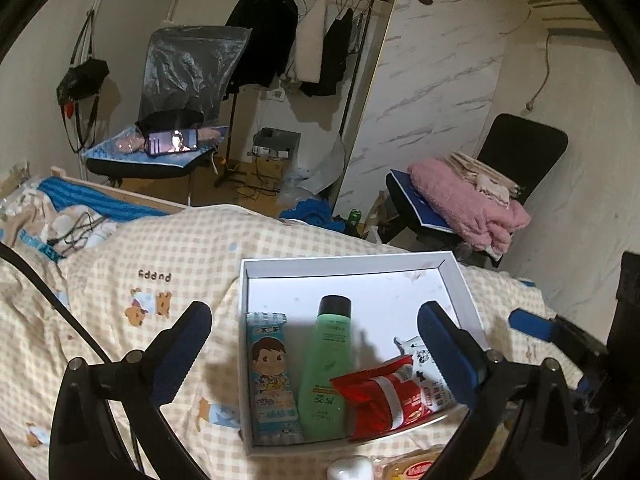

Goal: Organize objects

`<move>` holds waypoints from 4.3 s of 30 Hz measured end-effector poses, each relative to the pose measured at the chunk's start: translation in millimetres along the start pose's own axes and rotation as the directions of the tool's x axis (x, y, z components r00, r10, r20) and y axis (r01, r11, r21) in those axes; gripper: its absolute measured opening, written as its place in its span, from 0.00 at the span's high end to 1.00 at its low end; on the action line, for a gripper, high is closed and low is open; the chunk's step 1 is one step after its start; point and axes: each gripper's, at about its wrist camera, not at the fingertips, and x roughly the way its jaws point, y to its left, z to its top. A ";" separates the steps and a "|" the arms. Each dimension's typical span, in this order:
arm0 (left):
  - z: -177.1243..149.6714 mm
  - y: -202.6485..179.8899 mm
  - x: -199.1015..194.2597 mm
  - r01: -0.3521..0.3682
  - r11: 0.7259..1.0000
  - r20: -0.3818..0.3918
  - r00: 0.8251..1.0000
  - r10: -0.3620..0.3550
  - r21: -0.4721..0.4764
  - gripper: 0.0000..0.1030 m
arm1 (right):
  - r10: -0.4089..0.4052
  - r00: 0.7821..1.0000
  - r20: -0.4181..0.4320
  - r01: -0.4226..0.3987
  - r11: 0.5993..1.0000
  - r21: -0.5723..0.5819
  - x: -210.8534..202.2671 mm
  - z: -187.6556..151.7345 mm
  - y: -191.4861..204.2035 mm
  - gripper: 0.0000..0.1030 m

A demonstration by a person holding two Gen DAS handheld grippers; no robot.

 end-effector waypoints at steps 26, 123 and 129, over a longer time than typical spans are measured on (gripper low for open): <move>-35.3 -12.6 -50.0 0.045 0.982 -0.202 0.979 -0.007 0.184 0.00 | 0.170 0.985 0.026 -0.170 0.985 -0.002 -45.9 7.8 -5.8 0.00; -97.9 10.4 -10.5 0.193 0.933 -0.300 0.910 -0.286 -0.304 0.35 | 0.123 0.943 -0.309 -0.104 0.991 0.078 -6.7 -145.1 7.4 0.00; -108.1 3.3 6.4 0.173 0.951 -0.347 0.902 -0.256 -0.255 0.35 | 0.123 0.941 -0.315 -0.105 0.992 0.074 -4.1 -145.6 9.6 0.00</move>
